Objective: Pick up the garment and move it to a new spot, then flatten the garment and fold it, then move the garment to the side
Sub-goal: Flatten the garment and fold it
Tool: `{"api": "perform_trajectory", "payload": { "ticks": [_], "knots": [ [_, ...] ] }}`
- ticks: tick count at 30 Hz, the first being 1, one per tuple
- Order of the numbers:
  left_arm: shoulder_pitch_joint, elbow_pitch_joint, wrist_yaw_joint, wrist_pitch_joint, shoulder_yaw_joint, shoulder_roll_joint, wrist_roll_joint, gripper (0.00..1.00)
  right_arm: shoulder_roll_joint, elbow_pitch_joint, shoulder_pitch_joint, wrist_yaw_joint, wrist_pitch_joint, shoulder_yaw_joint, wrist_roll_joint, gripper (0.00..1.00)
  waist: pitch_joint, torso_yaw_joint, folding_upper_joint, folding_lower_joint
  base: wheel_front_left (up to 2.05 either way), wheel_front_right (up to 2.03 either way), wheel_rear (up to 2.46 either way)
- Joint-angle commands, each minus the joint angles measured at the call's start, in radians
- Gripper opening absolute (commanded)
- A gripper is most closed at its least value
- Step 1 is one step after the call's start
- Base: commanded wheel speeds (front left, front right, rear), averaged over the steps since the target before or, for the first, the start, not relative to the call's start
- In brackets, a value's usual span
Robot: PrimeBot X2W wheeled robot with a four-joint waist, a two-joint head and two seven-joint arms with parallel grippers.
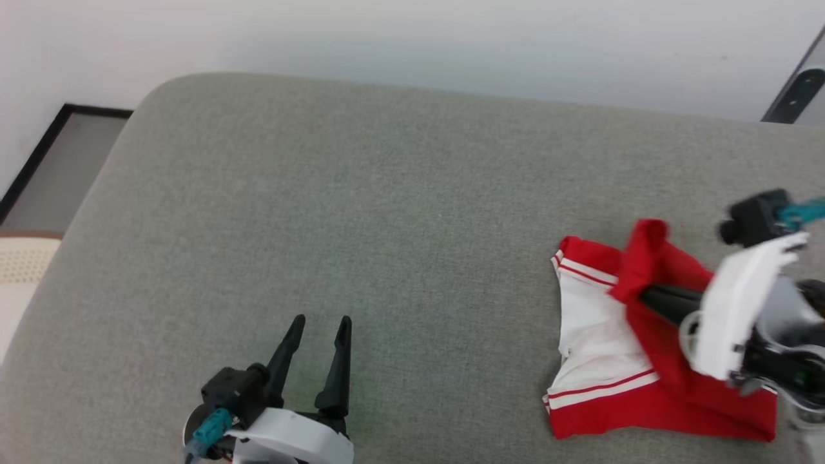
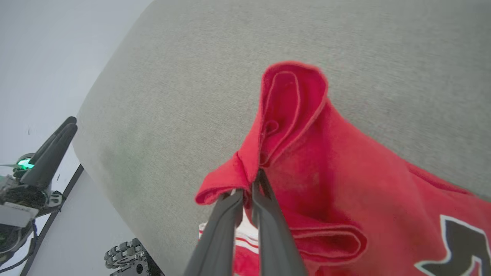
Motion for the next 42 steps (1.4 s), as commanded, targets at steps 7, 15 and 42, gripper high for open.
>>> {"api": "perform_trajectory", "payload": {
  "ticks": [7,15,42],
  "knots": [
    [-0.032,0.006,-0.018,0.0,0.015,-0.022,0.026,1.0,0.069,0.088,-0.088,-0.001,-0.025,0.103,-0.027,0.0,0.042,0.032,0.0,0.0,0.0,0.0,0.0],
    [-0.041,0.022,-0.032,0.0,0.023,-0.042,0.037,1.0,0.083,0.171,-0.106,-0.001,-0.068,0.186,-0.017,0.31,0.049,0.037,0.0,0.0,0.0,0.0,0.0],
    [-0.05,0.11,-0.044,0.007,0.098,0.004,0.015,1.0,-0.098,0.241,0.045,-0.001,-0.632,0.132,-0.084,1.0,-0.067,-0.168,0.0,0.0,0.0,0.0,0.0]
  ]
}}
